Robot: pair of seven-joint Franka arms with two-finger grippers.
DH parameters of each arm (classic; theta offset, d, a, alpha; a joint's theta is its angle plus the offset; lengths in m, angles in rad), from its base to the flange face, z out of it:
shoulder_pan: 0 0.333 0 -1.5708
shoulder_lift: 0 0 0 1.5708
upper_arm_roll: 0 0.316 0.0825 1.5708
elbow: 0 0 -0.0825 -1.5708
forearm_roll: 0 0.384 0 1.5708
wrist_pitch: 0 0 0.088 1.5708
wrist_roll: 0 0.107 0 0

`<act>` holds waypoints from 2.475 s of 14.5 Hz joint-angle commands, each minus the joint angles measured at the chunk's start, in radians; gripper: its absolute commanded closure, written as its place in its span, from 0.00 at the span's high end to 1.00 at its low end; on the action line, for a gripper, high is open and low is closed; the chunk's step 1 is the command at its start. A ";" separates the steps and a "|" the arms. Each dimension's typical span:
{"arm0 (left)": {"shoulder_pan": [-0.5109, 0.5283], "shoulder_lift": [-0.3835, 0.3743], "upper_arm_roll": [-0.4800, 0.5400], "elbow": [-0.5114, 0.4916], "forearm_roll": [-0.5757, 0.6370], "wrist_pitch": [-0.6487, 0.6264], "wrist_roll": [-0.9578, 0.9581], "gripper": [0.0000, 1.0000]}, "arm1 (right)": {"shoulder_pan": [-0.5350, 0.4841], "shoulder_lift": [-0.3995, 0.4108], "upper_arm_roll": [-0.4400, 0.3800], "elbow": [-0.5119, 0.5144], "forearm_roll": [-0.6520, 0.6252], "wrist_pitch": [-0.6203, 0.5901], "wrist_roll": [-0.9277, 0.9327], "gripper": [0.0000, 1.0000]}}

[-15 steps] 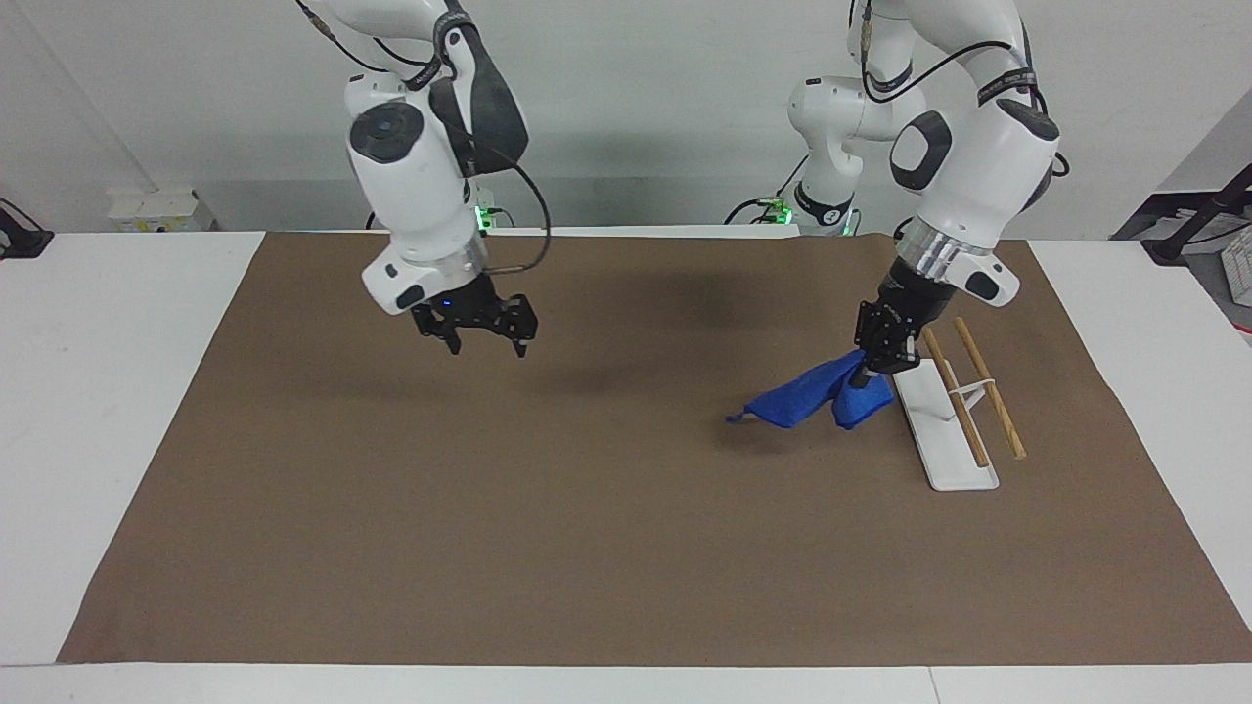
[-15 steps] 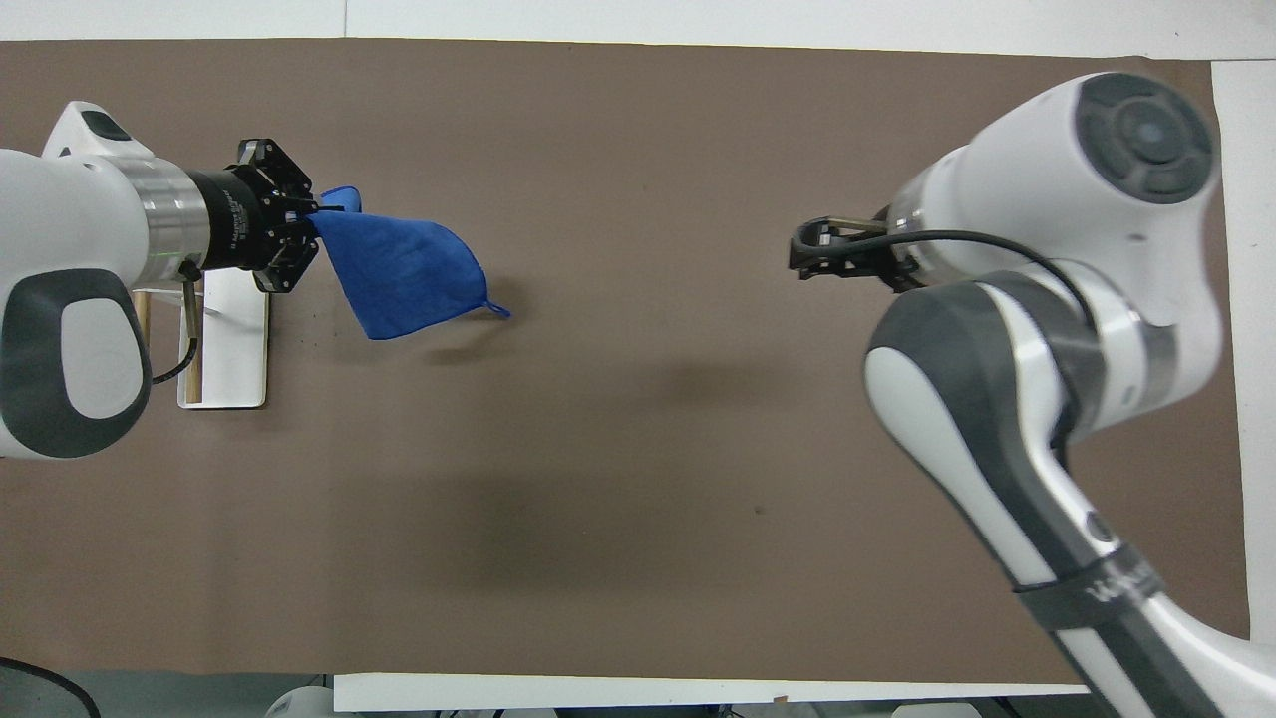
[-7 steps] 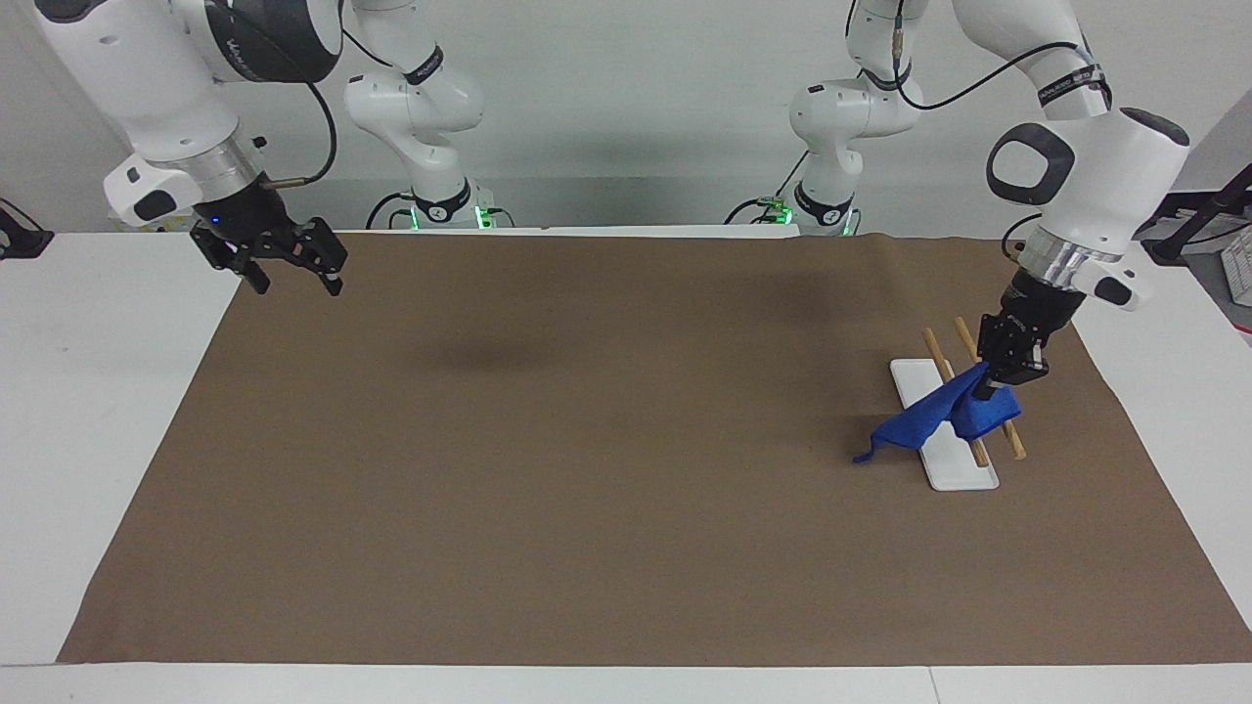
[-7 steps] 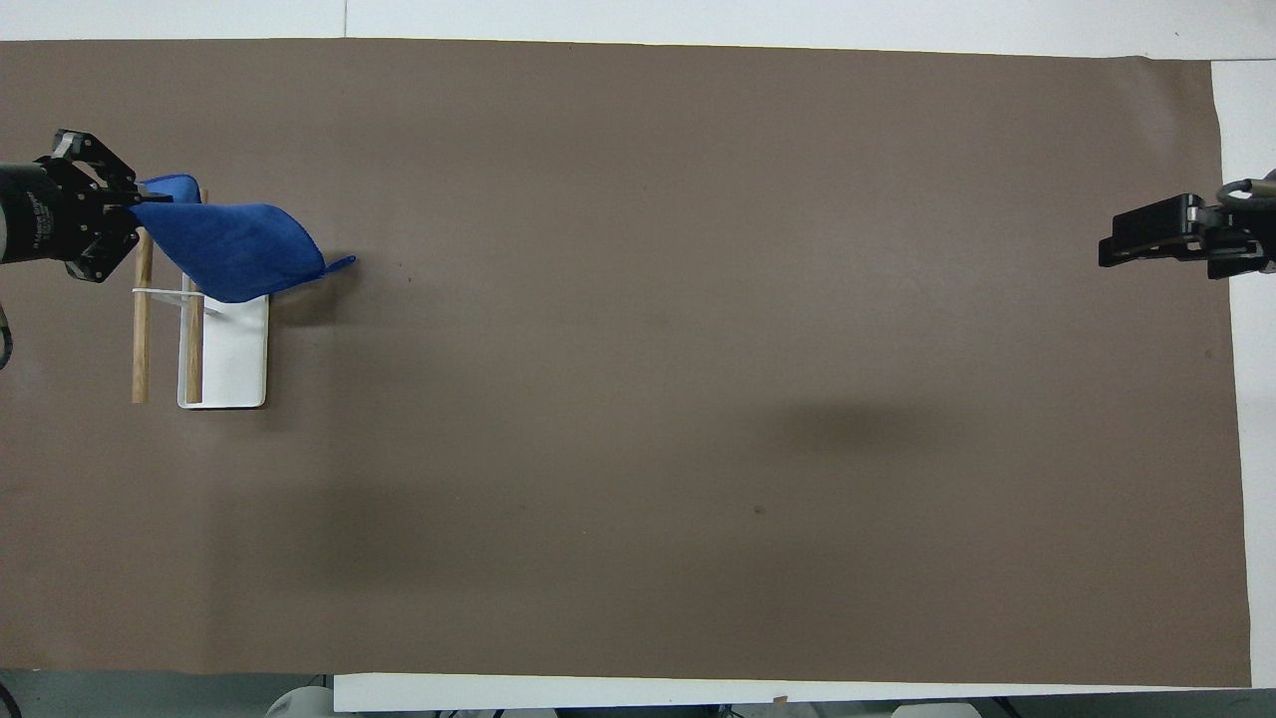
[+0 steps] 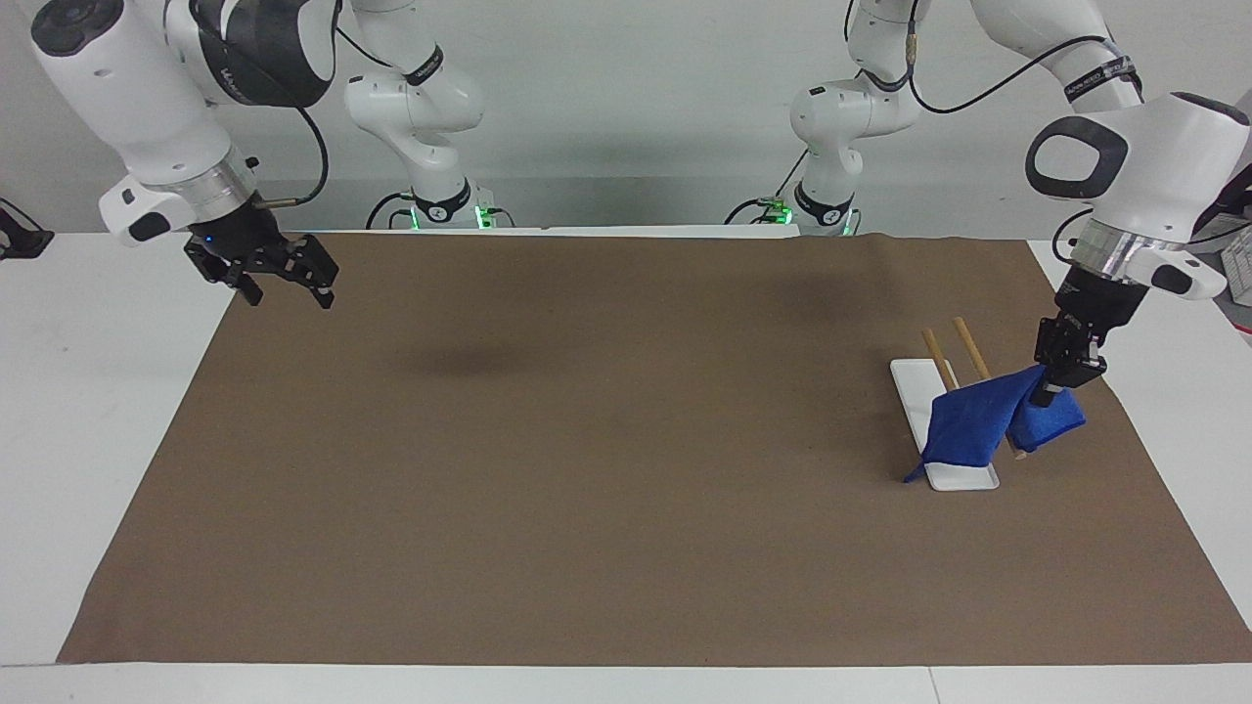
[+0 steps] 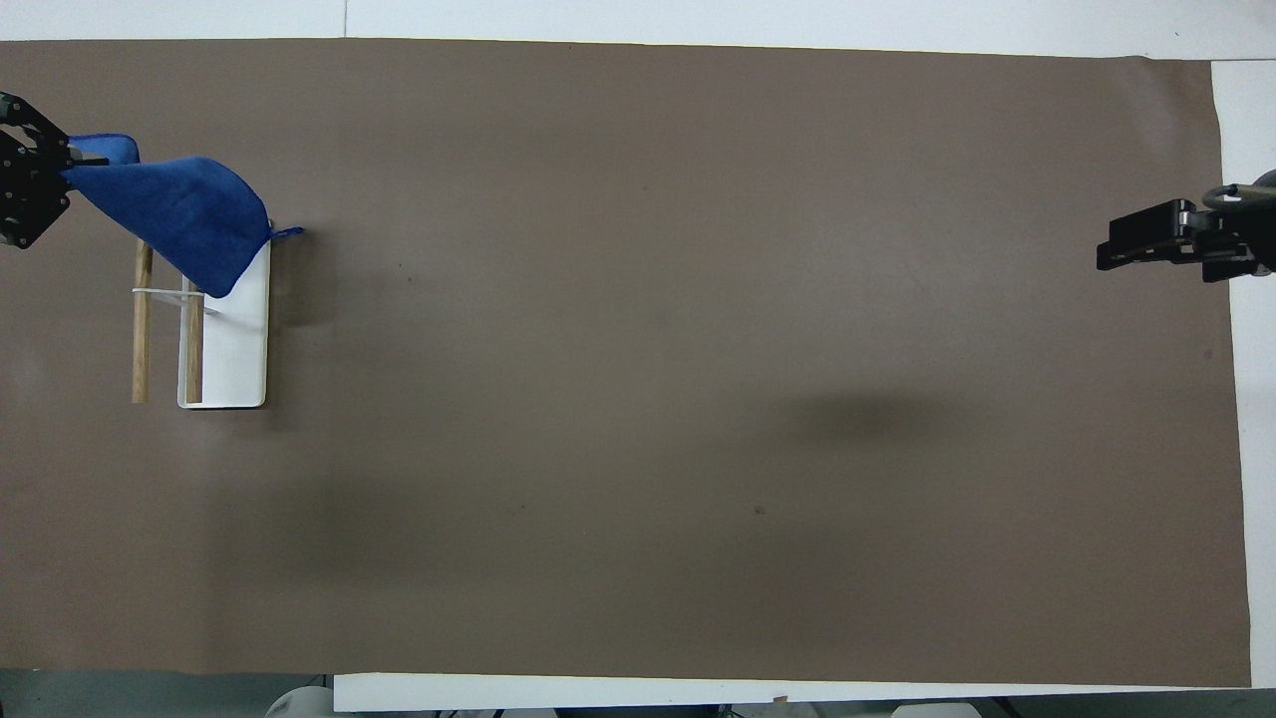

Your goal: Right arm passes towel to left arm to hang

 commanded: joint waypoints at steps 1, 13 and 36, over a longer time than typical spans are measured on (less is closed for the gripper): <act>0.031 0.017 0.001 0.019 -0.006 0.012 0.131 0.01 | 0.008 -0.031 -0.005 -0.025 -0.020 0.016 -0.013 0.99; 0.102 -0.089 0.001 -0.182 0.042 -0.013 0.125 0.03 | 0.017 -0.036 -0.002 -0.034 -0.020 0.009 -0.009 0.99; 0.068 -0.011 -0.010 0.185 0.293 -0.482 0.153 1.00 | 0.006 -0.036 -0.003 -0.034 -0.020 0.014 -0.019 0.99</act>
